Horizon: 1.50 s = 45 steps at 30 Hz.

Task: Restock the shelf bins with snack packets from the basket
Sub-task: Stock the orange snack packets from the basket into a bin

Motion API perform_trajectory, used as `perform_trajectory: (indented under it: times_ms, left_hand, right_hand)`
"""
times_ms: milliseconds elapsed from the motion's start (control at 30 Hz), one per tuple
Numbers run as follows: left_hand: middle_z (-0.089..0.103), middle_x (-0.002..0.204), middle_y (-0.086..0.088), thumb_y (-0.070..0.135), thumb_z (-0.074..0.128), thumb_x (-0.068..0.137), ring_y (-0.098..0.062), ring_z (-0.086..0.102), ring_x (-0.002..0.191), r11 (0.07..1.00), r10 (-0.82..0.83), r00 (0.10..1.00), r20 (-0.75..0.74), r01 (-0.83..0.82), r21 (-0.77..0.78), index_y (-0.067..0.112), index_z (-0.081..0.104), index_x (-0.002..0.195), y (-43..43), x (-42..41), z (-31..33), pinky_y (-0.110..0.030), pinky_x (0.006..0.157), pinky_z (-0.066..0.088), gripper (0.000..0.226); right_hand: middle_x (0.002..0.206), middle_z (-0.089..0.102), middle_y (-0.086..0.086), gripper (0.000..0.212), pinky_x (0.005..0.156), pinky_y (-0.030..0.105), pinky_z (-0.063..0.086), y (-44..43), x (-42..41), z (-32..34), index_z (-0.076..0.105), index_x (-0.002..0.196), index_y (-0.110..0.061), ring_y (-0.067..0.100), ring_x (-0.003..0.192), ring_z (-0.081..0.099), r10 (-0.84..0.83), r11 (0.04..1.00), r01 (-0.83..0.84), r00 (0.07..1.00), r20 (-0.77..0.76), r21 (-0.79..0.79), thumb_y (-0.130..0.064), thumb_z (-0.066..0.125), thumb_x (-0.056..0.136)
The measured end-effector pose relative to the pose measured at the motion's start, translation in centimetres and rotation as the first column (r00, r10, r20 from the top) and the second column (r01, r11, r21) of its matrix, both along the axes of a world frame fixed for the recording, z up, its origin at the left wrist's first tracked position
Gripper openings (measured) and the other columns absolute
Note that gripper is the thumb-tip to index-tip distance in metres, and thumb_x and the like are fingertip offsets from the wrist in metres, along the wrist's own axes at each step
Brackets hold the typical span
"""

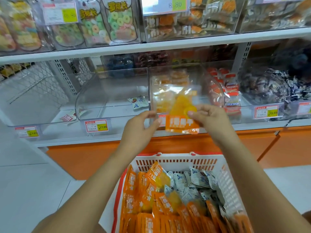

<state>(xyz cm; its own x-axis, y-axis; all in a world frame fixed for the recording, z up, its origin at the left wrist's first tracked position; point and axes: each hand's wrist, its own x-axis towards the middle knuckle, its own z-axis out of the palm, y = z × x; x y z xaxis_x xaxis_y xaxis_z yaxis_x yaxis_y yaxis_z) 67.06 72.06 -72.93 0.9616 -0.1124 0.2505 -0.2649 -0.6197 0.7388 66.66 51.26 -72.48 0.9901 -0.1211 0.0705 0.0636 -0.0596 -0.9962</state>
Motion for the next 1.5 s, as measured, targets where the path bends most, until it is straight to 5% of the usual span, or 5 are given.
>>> perform_trajectory:
  times_ms: [233,600,1067,1333,1500]
  left_hand:
    - [0.025,0.156,0.002,0.029,0.046,0.099,-0.012,0.018,0.144,0.952,-0.001,0.999,0.038,-0.011,0.305,0.023,0.025,0.149,1.4,2.8,-2.2,-0.019,0.108,0.015,0.055]
    - [0.016,0.159,0.000,0.024,0.040,0.100,-0.013,0.009,0.146,0.895,-0.015,0.999,0.048,-0.008,0.446,0.020,0.014,0.152,1.5,3.8,-2.5,-0.019,0.112,0.006,0.058]
    - [0.015,0.159,0.003,0.022,0.038,0.100,-0.009,0.007,0.146,0.875,-0.070,0.994,0.080,0.023,0.483,0.020,0.013,0.152,2.1,4.0,-3.0,-0.010,0.102,-0.006,0.057]
    - [0.041,0.148,0.002,0.021,0.047,0.098,-0.009,0.035,0.136,0.974,-0.052,0.994,0.097,0.029,0.224,0.023,0.039,0.144,1.6,0.9,-4.3,-0.009,0.103,0.017,0.046]
    - [0.057,0.134,0.001,0.026,0.047,0.098,-0.016,0.053,0.120,0.843,-0.186,0.951,-0.248,0.284,0.456,0.020,0.055,0.132,0.9,-1.5,-8.8,-0.026,0.100,0.040,0.036]
  right_hand:
    - [0.079,0.065,0.004,0.010,0.067,0.032,0.053,-4.5,10.3,2.1,0.062,0.084,-0.018,0.016,0.070,0.063,-0.292,0.902,0.309,0.951,0.102,-0.302,-0.011,0.069,0.085]
    - [0.108,0.065,0.014,0.030,0.091,0.034,0.047,-3.3,20.4,-1.6,0.066,0.107,-0.001,0.023,0.101,0.061,-0.340,0.751,0.152,0.923,-0.179,-0.643,-0.019,0.072,0.083]
    - [0.101,0.067,0.020,0.026,0.073,0.034,0.048,-1.8,19.6,-2.3,0.064,0.097,0.002,0.035,0.095,0.065,-0.406,0.616,0.211,0.911,-0.077,-0.759,-0.020,0.069,0.085]
    - [0.062,0.050,-0.001,0.033,0.053,0.020,0.031,-0.3,9.2,-1.2,0.054,0.069,-0.011,0.014,0.060,0.044,-0.323,0.685,0.482,0.873,0.365,-0.546,-0.033,0.058,0.092]
    - [0.054,0.042,0.002,0.045,0.053,0.028,0.031,0.8,2.9,-6.3,0.040,0.055,-0.014,0.013,0.052,0.037,-0.061,0.729,0.134,0.990,0.131,-0.672,-0.031,0.061,0.091]
